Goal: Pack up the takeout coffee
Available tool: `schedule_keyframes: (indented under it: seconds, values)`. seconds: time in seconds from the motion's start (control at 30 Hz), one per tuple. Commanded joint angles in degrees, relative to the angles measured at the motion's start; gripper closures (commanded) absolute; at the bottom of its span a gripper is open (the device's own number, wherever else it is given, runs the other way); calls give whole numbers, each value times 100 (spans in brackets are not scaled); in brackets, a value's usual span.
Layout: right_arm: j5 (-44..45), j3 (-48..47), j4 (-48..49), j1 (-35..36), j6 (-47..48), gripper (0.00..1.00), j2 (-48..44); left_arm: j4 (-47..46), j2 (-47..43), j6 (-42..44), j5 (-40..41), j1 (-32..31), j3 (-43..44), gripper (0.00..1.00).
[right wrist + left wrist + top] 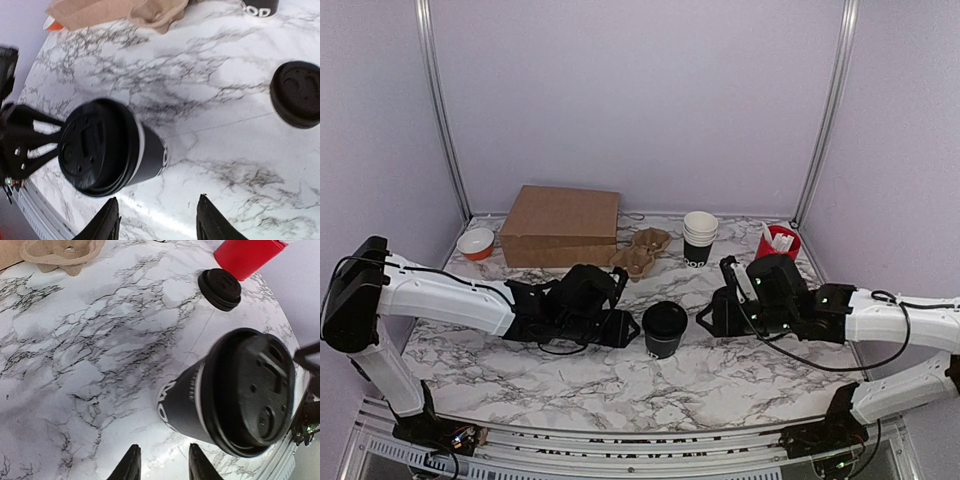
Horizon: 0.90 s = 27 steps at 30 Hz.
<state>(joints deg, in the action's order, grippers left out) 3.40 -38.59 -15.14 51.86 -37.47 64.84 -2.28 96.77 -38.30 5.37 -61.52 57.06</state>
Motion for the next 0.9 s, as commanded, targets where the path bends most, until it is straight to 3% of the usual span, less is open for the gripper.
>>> schedule_keyframes:
  seconds: [0.0, 0.27, 0.87]
  values:
    - [-751, -581, 355, -666, 838, 48, 208, 47, -360, -185, 19, -367, -57, 67]
    - [-901, -1856, -240, -650, 1785, 58, 1262, -85, -388, -532, 227, -745, -163, 67]
    - [-254, -2788, -1431, -47, 2273, 62, 2262, 61, -705, -370, 452, -739, -306, 67]
